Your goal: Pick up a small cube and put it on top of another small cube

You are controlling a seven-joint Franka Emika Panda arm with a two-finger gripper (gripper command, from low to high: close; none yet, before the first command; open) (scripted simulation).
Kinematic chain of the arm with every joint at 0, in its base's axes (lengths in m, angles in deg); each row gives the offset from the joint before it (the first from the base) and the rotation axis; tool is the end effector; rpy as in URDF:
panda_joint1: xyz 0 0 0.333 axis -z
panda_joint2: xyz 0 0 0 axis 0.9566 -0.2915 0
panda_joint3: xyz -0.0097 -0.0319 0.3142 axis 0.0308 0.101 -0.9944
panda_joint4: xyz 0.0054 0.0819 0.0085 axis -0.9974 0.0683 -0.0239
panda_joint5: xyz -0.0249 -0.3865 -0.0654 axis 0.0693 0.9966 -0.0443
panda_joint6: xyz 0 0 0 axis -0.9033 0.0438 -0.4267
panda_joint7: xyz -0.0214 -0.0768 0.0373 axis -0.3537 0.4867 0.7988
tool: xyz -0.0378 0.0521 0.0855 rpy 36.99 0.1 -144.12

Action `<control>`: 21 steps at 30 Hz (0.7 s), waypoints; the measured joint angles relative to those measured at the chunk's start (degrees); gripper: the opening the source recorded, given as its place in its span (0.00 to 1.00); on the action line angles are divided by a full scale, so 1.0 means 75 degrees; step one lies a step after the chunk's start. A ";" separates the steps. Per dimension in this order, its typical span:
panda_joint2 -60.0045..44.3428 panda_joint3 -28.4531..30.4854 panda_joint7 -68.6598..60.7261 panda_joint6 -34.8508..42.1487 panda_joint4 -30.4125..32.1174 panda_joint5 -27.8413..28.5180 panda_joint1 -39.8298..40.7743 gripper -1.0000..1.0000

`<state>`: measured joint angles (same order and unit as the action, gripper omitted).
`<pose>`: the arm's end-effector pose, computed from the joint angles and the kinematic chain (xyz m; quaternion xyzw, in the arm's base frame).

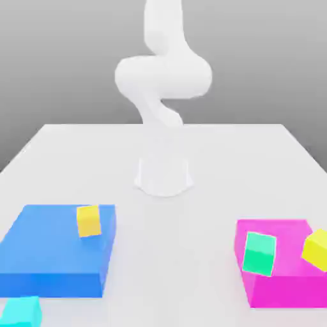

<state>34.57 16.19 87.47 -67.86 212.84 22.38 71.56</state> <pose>0.3788 -0.0174 0.6837 -0.8630 0.3550 -0.3247 0.1542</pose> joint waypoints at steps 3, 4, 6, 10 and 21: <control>-0.0865 0.0509 -0.0590 -0.0153 -0.0084 -0.0296 -0.0227 0.50; -0.1142 0.0667 -0.0788 -0.0203 -0.0110 -0.0403 -0.0291 0.50; -0.1694 0.0972 -0.1190 -0.0300 -0.0164 -0.0628 -0.0404 0.50; -0.2802 0.1531 -0.2023 -0.0490 -0.0271 -0.1122 -0.0571 0.50; -0.5849 0.2266 -0.4266 -0.1012 -0.0567 -0.2414 -0.0201 0.50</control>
<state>-9.30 33.18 55.48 -75.45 208.58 4.27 70.05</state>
